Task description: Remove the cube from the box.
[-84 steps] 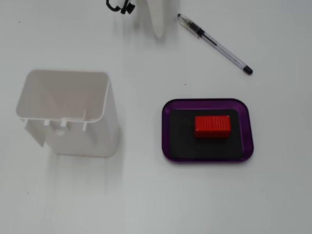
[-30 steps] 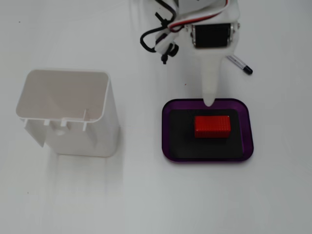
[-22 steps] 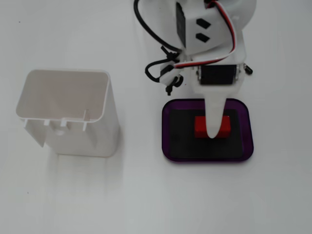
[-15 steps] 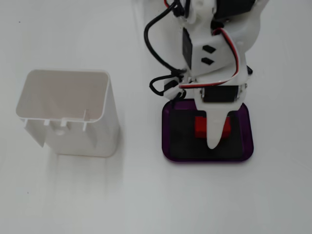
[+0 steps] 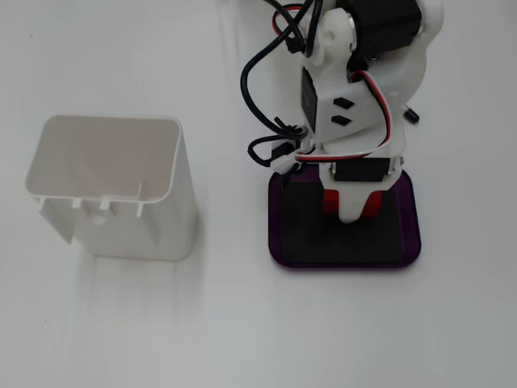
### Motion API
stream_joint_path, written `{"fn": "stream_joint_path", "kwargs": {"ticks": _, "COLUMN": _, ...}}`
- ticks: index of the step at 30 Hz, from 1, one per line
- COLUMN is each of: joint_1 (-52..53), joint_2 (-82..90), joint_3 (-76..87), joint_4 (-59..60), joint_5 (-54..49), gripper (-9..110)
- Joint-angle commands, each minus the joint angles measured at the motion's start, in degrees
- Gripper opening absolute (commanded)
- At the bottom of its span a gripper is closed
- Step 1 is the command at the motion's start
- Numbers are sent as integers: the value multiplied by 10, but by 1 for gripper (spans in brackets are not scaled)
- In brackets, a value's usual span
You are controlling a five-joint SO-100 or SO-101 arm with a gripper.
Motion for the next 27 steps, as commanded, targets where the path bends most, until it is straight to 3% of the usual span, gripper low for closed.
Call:
{"fn": "stream_joint_path", "kwargs": {"ticks": 1, "joint_1": -4, "joint_2": 11, "joint_3": -18, "joint_4": 2, "joint_5": -2, "gripper": 1}}
{"fn": "stream_joint_path", "kwargs": {"ticks": 7, "joint_1": -1, "joint_2": 52, "joint_3": -92, "joint_4": 38, "joint_5": 1, "gripper": -1}}
{"fn": "stream_joint_path", "kwargs": {"ticks": 15, "joint_1": -3, "joint_2": 171, "joint_3": -219, "joint_4": 178, "joint_5": -3, "gripper": -1}}
{"fn": "stream_joint_path", "kwargs": {"ticks": 27, "joint_1": 3, "joint_2": 411, "joint_3": 178, "joint_4": 134, "joint_5": -60, "gripper": -1}}
